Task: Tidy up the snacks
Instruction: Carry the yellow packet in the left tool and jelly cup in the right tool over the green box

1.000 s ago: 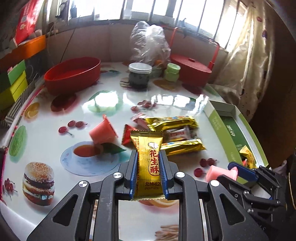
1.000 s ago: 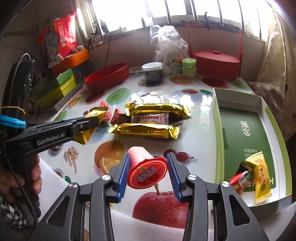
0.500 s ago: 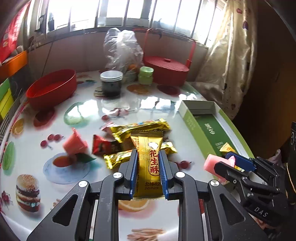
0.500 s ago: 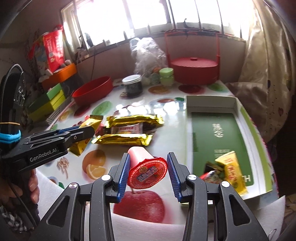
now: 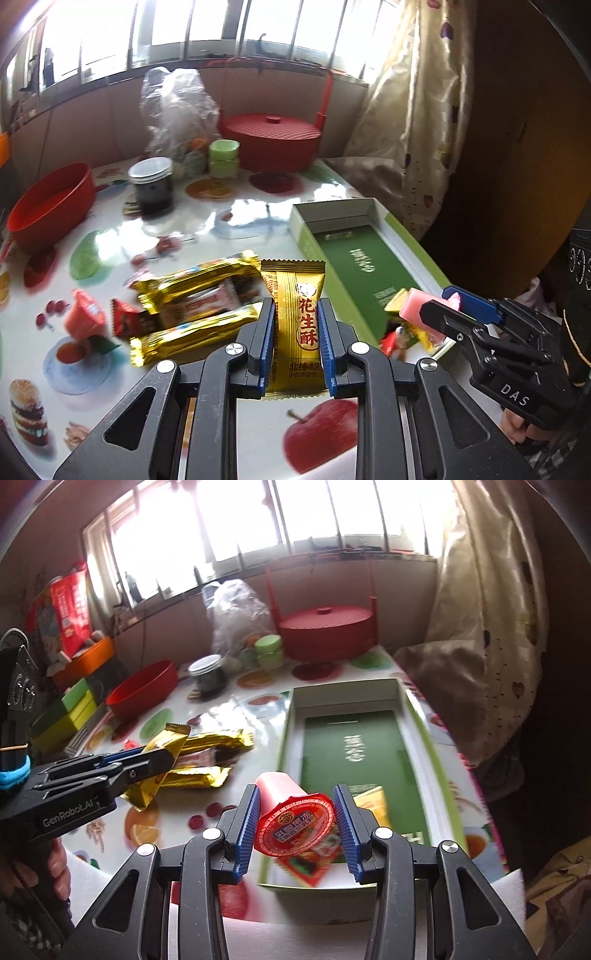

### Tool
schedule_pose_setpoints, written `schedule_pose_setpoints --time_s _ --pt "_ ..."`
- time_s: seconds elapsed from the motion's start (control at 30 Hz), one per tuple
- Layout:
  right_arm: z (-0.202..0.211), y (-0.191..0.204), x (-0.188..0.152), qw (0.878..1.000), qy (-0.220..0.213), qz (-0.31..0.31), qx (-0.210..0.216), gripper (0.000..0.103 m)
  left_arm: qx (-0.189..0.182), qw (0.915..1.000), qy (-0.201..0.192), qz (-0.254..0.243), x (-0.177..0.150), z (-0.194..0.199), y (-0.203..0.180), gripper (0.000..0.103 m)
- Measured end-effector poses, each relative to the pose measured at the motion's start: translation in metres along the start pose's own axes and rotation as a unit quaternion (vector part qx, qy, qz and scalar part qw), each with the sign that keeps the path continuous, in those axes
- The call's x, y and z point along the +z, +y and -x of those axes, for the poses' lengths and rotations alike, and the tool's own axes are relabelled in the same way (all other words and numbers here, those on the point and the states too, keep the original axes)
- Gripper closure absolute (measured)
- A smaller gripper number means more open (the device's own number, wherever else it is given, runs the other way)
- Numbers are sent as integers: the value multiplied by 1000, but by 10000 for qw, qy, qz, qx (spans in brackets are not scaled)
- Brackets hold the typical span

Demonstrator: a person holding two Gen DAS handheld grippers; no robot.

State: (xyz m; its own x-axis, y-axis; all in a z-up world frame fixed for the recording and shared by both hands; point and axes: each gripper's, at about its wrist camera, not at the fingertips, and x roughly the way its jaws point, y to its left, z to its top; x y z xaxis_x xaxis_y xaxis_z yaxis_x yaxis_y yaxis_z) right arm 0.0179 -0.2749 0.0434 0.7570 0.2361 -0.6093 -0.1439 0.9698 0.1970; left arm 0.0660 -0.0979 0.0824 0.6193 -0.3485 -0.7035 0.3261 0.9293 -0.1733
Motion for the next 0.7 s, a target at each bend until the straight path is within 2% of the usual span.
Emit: schedule_pose_setpoints --time_s 0.33,0.53,0.7 --pt "-2 -44 4 9984 -25 -343 -441 63 -596 9979 247 -104 9 -33 -30 80" --pt "-12 -66 5 9962 25 -496 -715 64 -778 9958 464 -165 6 -56 -47 80" --pt "-19 -76 3 9949 89 -517 -860 63 -793 9944 616 -327 2 -70 -60 80"
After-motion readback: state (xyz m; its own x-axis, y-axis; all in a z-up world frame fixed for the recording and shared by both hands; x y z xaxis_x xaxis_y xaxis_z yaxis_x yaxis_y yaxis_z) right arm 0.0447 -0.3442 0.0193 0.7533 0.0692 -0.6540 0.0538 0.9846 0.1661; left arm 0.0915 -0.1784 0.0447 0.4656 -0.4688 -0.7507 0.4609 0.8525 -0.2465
